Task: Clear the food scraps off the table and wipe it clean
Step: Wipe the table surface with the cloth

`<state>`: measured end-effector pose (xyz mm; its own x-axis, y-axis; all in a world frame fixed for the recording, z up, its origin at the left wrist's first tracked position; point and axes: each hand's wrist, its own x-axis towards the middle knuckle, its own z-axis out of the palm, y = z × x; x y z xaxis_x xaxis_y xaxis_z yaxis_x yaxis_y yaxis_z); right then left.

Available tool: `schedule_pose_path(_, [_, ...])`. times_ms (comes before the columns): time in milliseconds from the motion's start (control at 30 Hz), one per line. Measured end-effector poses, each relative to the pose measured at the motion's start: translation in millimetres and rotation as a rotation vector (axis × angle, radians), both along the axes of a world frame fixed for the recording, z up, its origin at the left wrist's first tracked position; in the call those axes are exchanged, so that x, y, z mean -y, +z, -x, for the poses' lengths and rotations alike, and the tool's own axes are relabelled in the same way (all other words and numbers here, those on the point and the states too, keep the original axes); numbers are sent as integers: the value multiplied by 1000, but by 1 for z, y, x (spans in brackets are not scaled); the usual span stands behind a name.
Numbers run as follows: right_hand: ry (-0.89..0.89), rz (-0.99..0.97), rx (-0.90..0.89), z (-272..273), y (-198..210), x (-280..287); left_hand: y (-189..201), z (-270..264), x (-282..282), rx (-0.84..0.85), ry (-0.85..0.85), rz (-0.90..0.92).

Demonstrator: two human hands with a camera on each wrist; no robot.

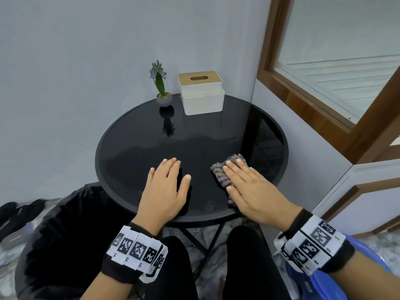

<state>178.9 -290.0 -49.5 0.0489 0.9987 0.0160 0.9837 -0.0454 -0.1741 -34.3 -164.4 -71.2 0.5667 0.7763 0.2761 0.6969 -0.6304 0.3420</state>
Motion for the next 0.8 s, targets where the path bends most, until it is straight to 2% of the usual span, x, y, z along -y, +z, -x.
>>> schedule_pose_path(300, [-175,42,-58,-30,2,-65,1,-4,-1,-60,-1,5])
schedule_pose_path(533, [-214,65,-55,-34,-1,-101,1,-16,2,-81,-23,8])
schedule_pose_path(633, [-150,65,-45,-29,1,-103,1,-18,3,-89,-27,11])
schedule_pose_path(800, [76,46,-96,-20,4,-78,3,-25,6,-92,-48,27])
